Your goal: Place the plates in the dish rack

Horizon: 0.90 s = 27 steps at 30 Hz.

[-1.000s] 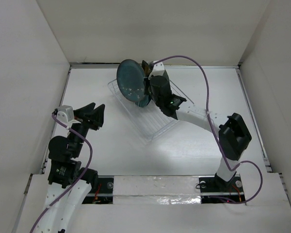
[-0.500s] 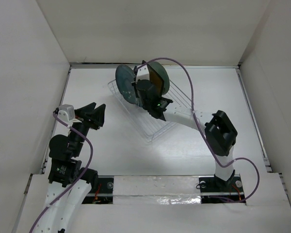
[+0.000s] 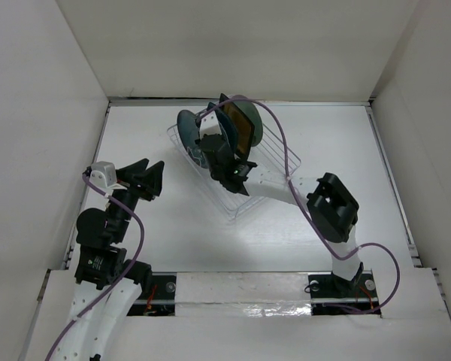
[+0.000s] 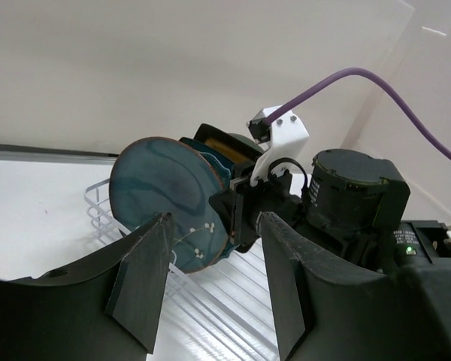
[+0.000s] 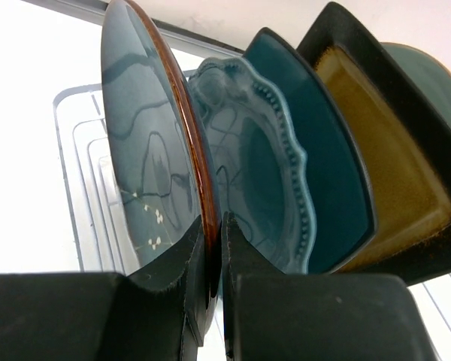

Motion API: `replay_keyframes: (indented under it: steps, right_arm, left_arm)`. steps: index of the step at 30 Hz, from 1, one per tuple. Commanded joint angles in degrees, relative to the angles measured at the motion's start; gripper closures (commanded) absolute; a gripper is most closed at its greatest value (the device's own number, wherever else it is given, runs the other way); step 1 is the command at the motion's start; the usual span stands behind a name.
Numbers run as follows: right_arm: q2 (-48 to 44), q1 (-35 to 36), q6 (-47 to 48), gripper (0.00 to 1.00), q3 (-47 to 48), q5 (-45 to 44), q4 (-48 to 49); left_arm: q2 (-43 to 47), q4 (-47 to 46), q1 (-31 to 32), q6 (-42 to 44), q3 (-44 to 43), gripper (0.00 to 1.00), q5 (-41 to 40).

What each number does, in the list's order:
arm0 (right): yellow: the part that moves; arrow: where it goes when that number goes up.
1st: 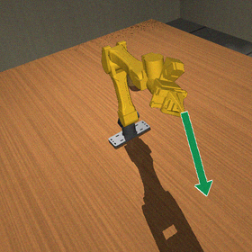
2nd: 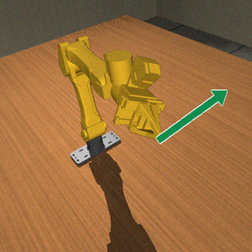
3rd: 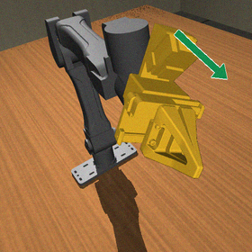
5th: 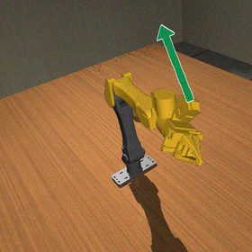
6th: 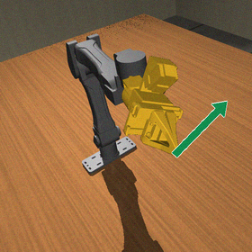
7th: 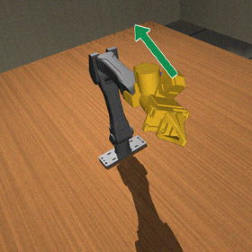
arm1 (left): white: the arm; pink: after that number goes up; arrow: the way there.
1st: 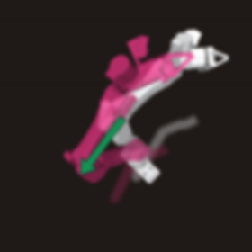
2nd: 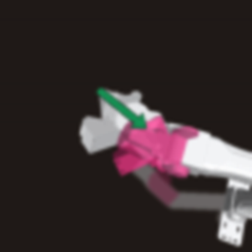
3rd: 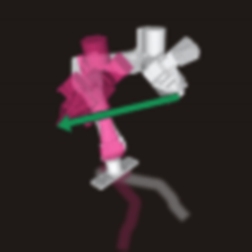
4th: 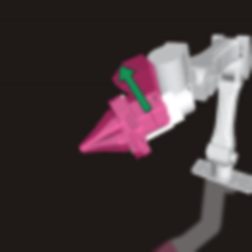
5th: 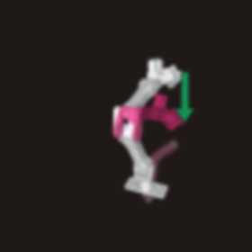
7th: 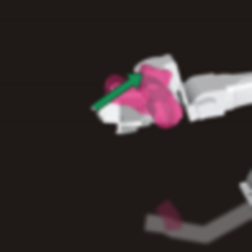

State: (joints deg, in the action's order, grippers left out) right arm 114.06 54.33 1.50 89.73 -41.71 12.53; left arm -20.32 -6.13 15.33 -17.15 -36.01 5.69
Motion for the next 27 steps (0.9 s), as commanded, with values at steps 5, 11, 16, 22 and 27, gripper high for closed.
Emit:
replay_keyframes:
  steps: [5, 11, 16, 22, 27]
  right_arm:
    - [0.5, 2.5, 4.0, 0.89, 2.2, -7.2, 12.5]
    - [-0.4, 3.1, 3.2, 0.67, 1.9, -7.9, 12.2]
    - [-3.7, 3.6, 0.9, 0.46, 2.3, -6.4, 9.3]
    - [-13.3, 3.6, -4.4, 0.25, -2.4, 0.7, 5.1]
    - [-26.9, 2.9, -9.0, 0.13, -17.4, 6.1, 5.2]
  left_arm:
    - [-1.0, -1.9, 0.2, 0.4, 0.3, 0.53, -0.2]
    - [-1.3, -1.4, 0.2, 0.7, 0.2, 0.53, 0.0]
    - [-1.7, -0.4, 0.2, 1.0, 0.1, 0.52, -0.5]
    - [-2.8, -0.2, 0.2, 1.1, 0.0, 0.47, -1.3]
    - [-3.1, -0.5, 0.2, 1.1, -0.1, 0.45, -0.2]
